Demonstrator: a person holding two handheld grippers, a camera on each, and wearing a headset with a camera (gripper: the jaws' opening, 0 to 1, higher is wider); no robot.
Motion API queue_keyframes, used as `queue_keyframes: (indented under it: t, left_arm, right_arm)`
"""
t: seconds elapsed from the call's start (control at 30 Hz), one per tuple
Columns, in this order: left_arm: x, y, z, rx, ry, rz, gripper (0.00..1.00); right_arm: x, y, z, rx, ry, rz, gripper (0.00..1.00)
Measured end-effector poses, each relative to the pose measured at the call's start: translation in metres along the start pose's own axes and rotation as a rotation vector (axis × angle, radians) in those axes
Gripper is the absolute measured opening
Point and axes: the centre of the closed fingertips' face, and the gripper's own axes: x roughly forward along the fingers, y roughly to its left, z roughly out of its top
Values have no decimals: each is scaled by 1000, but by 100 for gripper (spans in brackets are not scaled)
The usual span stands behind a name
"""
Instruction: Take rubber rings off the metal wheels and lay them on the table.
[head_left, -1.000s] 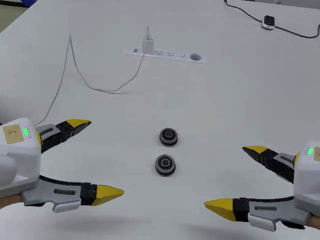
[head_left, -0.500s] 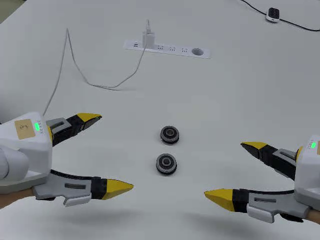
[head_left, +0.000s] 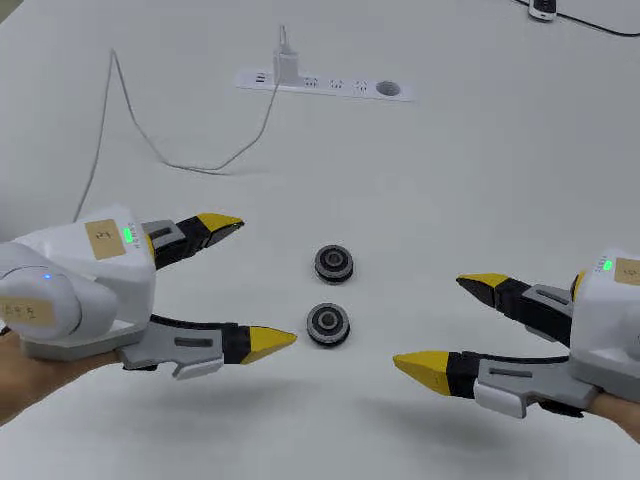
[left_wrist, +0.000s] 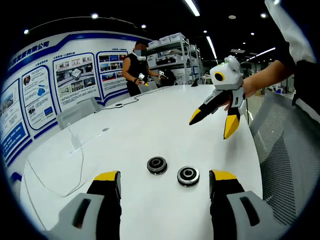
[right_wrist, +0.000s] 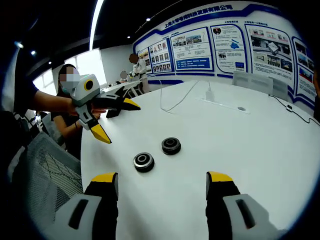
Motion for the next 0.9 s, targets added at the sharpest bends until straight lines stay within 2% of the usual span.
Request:
queue_keyframes:
  t: [0.2, 0.3, 0.43, 0.53, 0.73, 0.9]
  left_arm:
    - [18, -11, 1, 9, 3, -44, 62]
    - [26, -17, -4, 21, 22, -65, 59]
    - [36, -24, -13, 18, 42, -91, 52]
    - [42, -28, -17, 22, 61, -110, 46]
    - [50, -33, -18, 28, 67, -135, 36]
    - [51, -35, -21, 34, 78, -149, 33]
  right_arm:
    - [4, 4, -6, 7, 16, 23, 70]
    - [7, 6, -8, 20, 24, 39, 65]
    - [11, 7, -10, 29, 24, 44, 64]
    - [13, 9, -12, 37, 24, 49, 64]
    - [15, 10, -17, 59, 27, 55, 63]
    - [15, 10, -20, 61, 30, 56, 57]
